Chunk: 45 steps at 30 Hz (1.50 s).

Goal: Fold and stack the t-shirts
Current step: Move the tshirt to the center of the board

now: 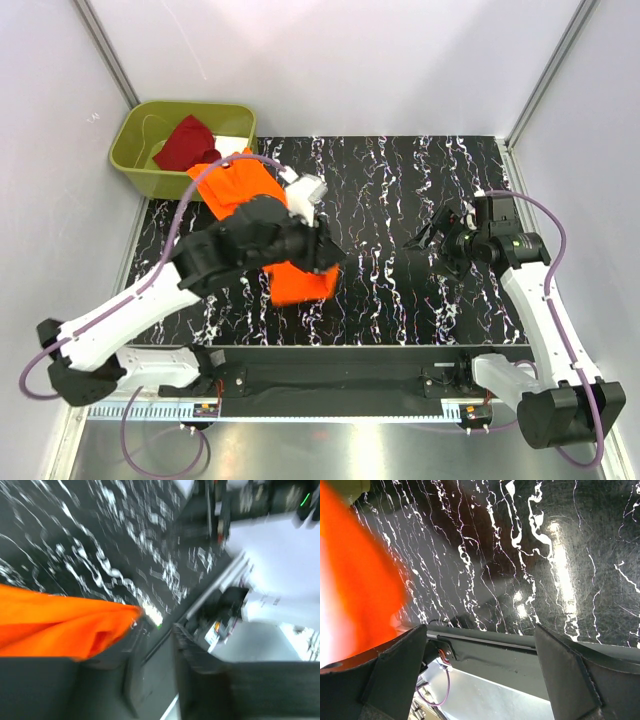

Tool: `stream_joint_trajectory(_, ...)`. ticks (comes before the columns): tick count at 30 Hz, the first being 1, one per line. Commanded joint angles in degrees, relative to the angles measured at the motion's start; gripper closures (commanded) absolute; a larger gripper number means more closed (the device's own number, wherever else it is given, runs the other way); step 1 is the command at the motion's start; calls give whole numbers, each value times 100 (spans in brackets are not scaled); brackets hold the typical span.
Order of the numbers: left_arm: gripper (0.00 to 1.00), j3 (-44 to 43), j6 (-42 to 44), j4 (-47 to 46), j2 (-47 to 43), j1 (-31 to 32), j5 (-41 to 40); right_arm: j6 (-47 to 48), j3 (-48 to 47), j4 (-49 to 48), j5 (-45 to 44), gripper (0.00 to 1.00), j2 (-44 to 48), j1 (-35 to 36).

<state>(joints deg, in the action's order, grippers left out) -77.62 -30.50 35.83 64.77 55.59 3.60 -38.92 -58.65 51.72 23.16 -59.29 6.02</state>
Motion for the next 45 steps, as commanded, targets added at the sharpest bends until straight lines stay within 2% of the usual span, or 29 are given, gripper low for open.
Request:
stream_joint_trajectory(1,56,-60,114,-129,-26,389,-148,59,99,-66,22,4,110,48)
stream_joint_trajectory(2,39,-42,132,-138,-87,434,-349,77,161,-66,48,4,84,57)
stream_joint_trajectory(4,24,63,123,-156,-349,435,-666,77,231,-110,258,3,5,48)
stream_joint_trajectory(5,8,185,228,-95,-447,417,-1006,86,275,-214,364,2,-91,57)
stream_joint_trajectory(6,1,195,272,2,-535,409,-1219,77,275,-276,478,2,-153,66)
stream_joint_trajectory(9,1,318,694,178,-825,137,-1563,-11,206,-733,734,3,-390,180)
stream_joint_trajectory(12,1,362,721,459,-1036,-547,-2011,-11,-75,-1181,734,6,-855,408)
stream_joint_trajectory(13,5,345,669,581,-1028,-1333,-1925,-2,-215,-1217,743,9,-1039,530)
stream_joint_trajectory(15,25,318,580,977,-923,-2329,-1200,51,-742,-1270,769,12,-1645,707)
stream_joint_trajectory(16,36,379,650,1022,-775,-3082,-1012,103,-944,-1270,734,13,-1856,794)
stream_joint_trajectory(17,39,562,729,987,-678,-3342,-897,164,-1294,-1261,699,14,-2224,943)
stream_joint_trajectory(19,37,757,958,725,-380,-3947,-703,122,-1613,-1288,690,14,-2542,1006)
stream_joint_trajectory(21,29,1038,1291,23,-203,-4152,-745,104,-2043,-1209,734,15,-2912,1024)
stream_joint_trajectory(22,21,1152,1318,-224,-19,-4344,-929,147,-2167,-1165,786,15,-2991,1024)
stream_joint_trajectory(25,21,1338,1389,-928,664,-5212,-396,384,-2519,-849,717,15,-3115,1024)
stream_joint_trajectory(28,34,1075,1372,-1227,1421,-5803,-44,534,-2616,-480,602,13,-3001,1024)
stream_joint_trajectory(29,40,1048,1389,-1332,1563,-5927,157,534,-2520,-479,585,14,-2870,1024)
stream_joint_trajectory(30,41,1056,1441,-1499,1669,-6015,585,526,-2432,-505,585,13,-2791,1024)
stream_joint_trajectory(31,41,1161,1537,-1901,1809,-6086,772,447,-2327,-619,602,13,-2712,1024)
stream_joint_trajectory(33,43,1206,1994,-2106,1951,-6078,1219,368,-2011,-795,629,13,-2483,1024)
stream_joint_trajectory(39,43,1487,2409,-2589,2303,-6078,1493,420,-1825,-962,576,12,-2289,1024)
stream_joint_trajectory(45,41,1707,2435,-3099,2479,-6078,1170,306,-1667,-1191,637,12,-2122,1024)
